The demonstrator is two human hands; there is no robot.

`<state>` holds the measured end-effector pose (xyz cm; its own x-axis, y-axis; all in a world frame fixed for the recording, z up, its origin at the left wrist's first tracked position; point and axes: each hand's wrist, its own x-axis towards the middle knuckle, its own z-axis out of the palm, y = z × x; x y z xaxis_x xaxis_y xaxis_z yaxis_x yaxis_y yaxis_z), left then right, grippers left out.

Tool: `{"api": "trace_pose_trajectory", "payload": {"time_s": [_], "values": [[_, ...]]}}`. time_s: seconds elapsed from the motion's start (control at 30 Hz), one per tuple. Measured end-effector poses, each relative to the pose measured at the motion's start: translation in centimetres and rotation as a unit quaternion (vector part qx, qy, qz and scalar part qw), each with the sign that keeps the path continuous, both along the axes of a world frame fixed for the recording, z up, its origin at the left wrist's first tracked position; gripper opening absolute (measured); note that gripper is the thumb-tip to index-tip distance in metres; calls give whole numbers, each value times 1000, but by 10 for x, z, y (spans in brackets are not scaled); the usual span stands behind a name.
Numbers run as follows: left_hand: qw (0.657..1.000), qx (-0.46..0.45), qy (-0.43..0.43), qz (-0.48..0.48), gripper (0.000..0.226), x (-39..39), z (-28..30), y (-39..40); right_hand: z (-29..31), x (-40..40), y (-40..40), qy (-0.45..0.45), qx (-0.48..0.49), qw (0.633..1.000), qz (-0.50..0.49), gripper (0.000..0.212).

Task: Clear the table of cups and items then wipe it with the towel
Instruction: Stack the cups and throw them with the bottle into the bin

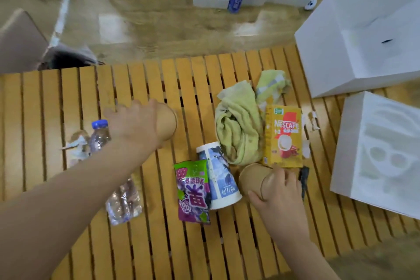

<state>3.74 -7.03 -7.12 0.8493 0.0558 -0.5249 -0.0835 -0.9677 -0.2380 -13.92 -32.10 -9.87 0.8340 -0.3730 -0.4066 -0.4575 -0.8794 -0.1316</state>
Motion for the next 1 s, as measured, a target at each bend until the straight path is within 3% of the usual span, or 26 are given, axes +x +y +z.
{"api": "trace_pose_trajectory", "payload": {"time_s": [0.07, 0.1, 0.13, 0.2, 0.27, 0.3, 0.33, 0.4, 0.5, 0.57, 0.63, 0.67, 0.73, 0.83, 0.87, 0.93, 1.0], "values": [[965, -172, -61, 187, 93, 14, 17, 20, 6, 7, -4, -31, 10, 999, -25, 83], [905, -277, -78, 312, 94, 16, 24, 29, 9, 12, -5, -50, 14, 998, -35, 83], [810, -381, -82, 439, 91, 15, 31, 36, 12, 17, -4, -69, 19, 996, -45, 84], [579, -529, -41, 619, 83, 4, 41, 44, 18, 28, 2, -117, 39, 991, -58, 86], [364, -620, 10, 695, 76, -15, 41, 49, 26, 41, 14, -185, 75, 978, -68, 83], [278, -648, 20, 709, 76, -24, 40, 51, 30, 48, 22, -219, 106, 966, -89, 80], [216, -666, 20, 714, 77, -31, 37, 52, 33, 55, 30, -244, 149, 951, -121, 77], [136, -686, 3, 714, 78, -43, 34, 50, 38, 69, 46, -242, 274, 907, -208, 68], [52, -697, -54, 714, 76, -49, 37, 46, 39, 84, 70, -137, 504, 772, -361, 56], [51, -699, -100, 706, 78, -46, 41, 47, 38, 88, 82, -68, 603, 671, -425, 57], [86, -702, -133, 694, 76, -43, 42, 53, 39, 85, 92, -23, 669, 598, -441, 57], [113, -706, -140, 685, 75, -44, 42, 56, 40, 82, 96, -10, 688, 579, -438, 55], [198, -725, -133, 646, 79, -49, 42, 55, 42, 75, 104, 6, 712, 556, -429, 52], [379, -719, -100, 574, 102, -69, 36, 42, 46, 70, 121, 31, 739, 541, -400, 48], [411, -712, -88, 562, 103, -76, 33, 37, 47, 70, 127, 34, 742, 545, -388, 47], [422, -723, -50, 545, 107, -88, 28, 31, 48, 72, 135, 32, 742, 558, -370, 44], [387, -751, -19, 535, 116, -95, 24, 36, 48, 74, 138, 27, 739, 572, -355, 42]]}}
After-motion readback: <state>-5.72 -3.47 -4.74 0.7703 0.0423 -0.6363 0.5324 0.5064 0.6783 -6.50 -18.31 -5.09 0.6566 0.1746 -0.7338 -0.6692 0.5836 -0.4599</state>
